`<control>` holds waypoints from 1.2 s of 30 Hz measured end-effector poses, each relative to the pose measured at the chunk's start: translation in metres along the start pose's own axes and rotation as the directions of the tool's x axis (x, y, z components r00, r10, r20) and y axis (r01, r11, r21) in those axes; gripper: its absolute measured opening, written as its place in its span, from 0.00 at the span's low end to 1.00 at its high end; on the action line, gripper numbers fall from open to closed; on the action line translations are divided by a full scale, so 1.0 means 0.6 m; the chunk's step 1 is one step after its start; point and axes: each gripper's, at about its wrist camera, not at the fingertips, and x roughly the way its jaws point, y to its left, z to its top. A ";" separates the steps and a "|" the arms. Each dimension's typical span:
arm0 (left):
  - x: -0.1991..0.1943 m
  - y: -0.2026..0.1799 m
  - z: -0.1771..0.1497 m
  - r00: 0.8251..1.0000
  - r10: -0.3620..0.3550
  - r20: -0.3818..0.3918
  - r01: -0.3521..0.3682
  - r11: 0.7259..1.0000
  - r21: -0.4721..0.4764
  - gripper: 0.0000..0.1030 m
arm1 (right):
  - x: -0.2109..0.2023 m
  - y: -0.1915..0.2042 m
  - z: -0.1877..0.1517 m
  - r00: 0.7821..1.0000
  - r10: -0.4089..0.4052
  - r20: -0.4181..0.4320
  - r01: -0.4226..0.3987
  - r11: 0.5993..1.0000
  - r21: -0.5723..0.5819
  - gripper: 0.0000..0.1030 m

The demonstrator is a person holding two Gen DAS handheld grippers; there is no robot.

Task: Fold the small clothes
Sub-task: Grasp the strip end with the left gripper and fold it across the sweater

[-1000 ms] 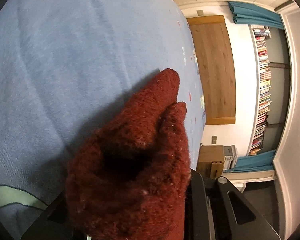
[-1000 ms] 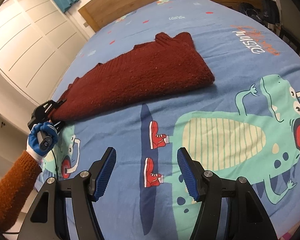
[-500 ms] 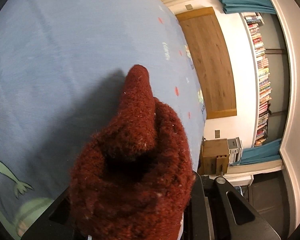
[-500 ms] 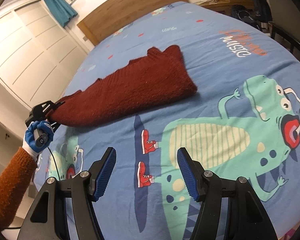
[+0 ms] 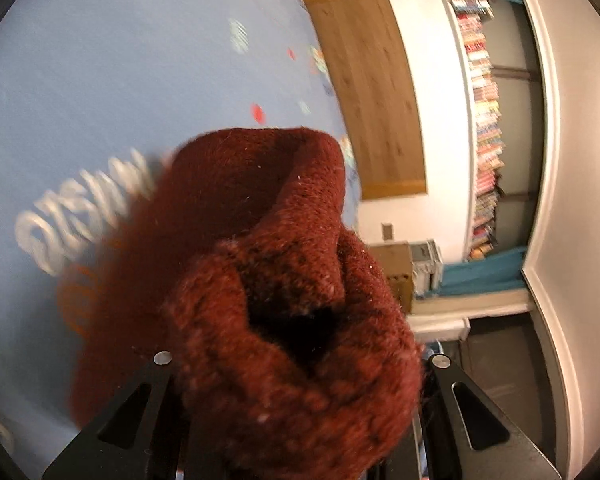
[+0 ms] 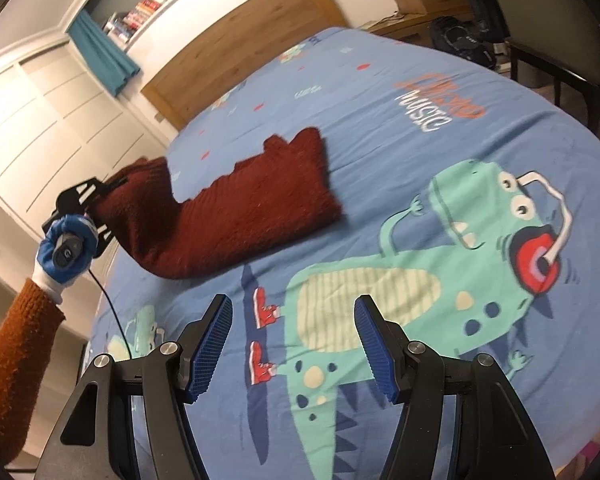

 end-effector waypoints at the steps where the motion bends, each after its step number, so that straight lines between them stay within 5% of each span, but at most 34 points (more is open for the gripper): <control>1: 0.014 -0.011 -0.009 1.000 -0.010 -0.016 0.010 1.000 0.008 0.16 | -0.005 -0.004 0.000 1.000 -0.001 0.006 0.001 1.000 0.005 0.63; 6: 0.104 -0.059 -0.092 0.991 -0.026 -0.131 0.037 0.996 0.085 0.16 | -0.037 -0.038 0.004 0.999 -0.018 0.045 0.016 0.999 0.044 0.63; 9: 0.161 -0.068 -0.156 0.976 0.055 -0.209 -0.015 0.982 0.186 0.16 | -0.054 -0.057 0.003 0.997 -0.028 0.065 0.023 0.997 0.068 0.63; 11: 0.198 -0.066 -0.206 0.955 0.166 -0.245 -0.087 0.948 0.305 0.16 | -0.063 -0.067 0.003 0.997 -0.035 0.075 0.029 0.996 0.080 0.63; 16: 0.251 -0.022 -0.303 0.876 0.402 -0.267 -0.209 0.815 0.541 0.16 | -0.077 -0.090 0.000 0.995 -0.053 0.085 0.044 0.993 0.109 0.63; 24: 0.253 -0.039 -0.345 0.859 0.470 -0.205 -0.237 0.718 0.654 0.20 | -0.080 -0.105 -0.015 0.995 -0.061 0.082 0.049 0.989 0.143 0.63; 31: 0.232 -0.018 -0.401 0.845 0.485 -0.227 -0.217 0.698 0.683 0.24 | -0.082 -0.102 -0.016 0.994 -0.069 0.082 0.058 0.989 0.135 0.63; 36: 0.222 -0.038 -0.404 0.847 0.449 -0.283 -0.156 0.720 0.676 0.46 | -0.080 -0.105 -0.014 0.994 -0.081 0.075 0.070 0.987 0.142 0.63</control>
